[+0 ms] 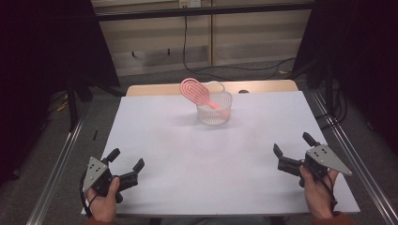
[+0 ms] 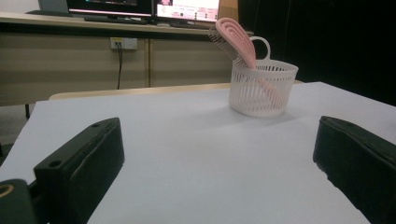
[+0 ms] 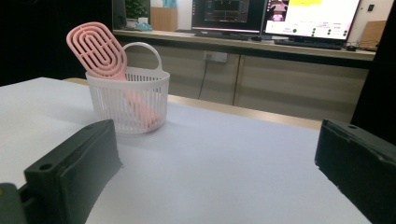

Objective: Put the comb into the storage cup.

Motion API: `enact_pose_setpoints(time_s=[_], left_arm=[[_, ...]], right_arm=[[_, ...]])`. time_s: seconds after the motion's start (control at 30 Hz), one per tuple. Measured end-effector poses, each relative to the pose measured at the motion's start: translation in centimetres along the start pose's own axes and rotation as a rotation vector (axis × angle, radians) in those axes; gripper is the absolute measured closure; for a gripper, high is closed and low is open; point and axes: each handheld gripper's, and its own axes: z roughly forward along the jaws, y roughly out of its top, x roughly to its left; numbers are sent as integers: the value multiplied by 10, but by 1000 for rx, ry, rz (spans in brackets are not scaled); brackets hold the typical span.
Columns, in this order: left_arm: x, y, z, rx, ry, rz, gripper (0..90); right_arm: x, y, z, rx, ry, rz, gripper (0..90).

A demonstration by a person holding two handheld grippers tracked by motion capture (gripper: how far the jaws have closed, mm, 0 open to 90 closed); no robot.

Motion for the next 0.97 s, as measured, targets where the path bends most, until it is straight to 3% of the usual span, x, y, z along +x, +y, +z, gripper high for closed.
enact_pose_setpoints(time_s=[0.33,0.53,0.97], left_arm=[[-1,0,-3,-3,2,12,22],[0,0,-4,-8,9,11,22],[1,0,0,-9,11,6,22]], right_arm=[[-8,-8,-14,19,-6,9,0],[-16,-13,-20,40,-44,19,0],[-16,-20,-15,49,-52,39,0]])
